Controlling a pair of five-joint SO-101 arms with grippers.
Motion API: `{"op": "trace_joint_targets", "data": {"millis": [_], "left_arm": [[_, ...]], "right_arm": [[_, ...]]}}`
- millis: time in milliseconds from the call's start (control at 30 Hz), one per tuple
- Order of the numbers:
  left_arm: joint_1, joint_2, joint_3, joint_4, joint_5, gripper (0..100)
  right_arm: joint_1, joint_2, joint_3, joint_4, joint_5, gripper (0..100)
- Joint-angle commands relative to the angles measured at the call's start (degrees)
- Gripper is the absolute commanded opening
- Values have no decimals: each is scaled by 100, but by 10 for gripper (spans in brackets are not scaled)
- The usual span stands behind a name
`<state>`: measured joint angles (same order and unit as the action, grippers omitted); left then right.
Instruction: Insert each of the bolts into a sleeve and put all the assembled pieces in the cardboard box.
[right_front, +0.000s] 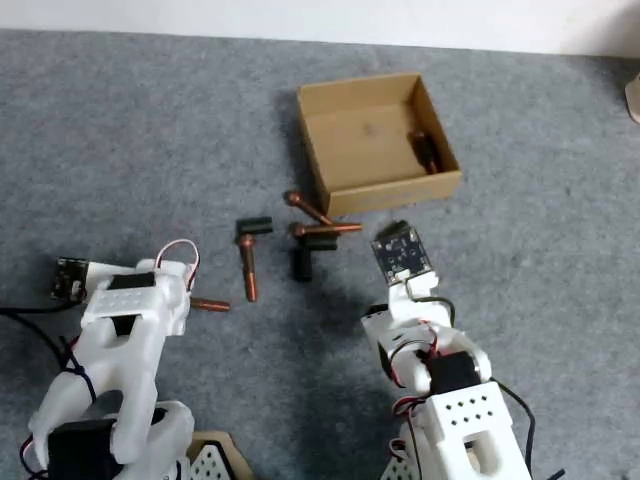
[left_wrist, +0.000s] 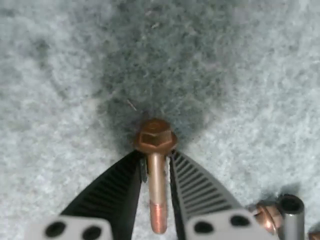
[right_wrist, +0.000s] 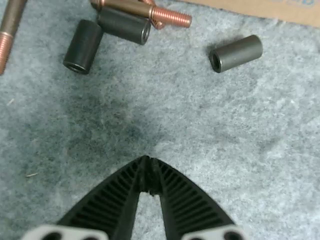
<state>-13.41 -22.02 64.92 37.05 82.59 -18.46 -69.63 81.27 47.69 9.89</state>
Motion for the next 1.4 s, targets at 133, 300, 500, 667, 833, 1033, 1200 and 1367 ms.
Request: {"op": "trace_joint_targets", "data": {"millis": [133,300,500,667,833,1033,1200,1367], "left_arm": [[57,-453,-198,624,44,10],[57,-673,-171,589,-1389,10],[66,-690,-259,615,-3789,10],[31,-804,-892,589,-4844,10],[31,-804,-1235,484,-5398,10],[-136,-813,-1112,457,-6171,10],[-127,-822,-1297,466,-7165,6],[-154,-822,-1490,466,-8668,5]], "right_arm": [[-22,-75,-22,-92,70,10],[-22,-75,-22,-92,70,10],[-22,-75,-22,-92,70,10],[-22,-75,-13,-92,70,10],[-22,-75,-13,-92,70,10],[-22,-75,-13,-110,62,10],[-22,-75,-13,-110,62,10],[-22,-75,-13,-110,62,10]]}}
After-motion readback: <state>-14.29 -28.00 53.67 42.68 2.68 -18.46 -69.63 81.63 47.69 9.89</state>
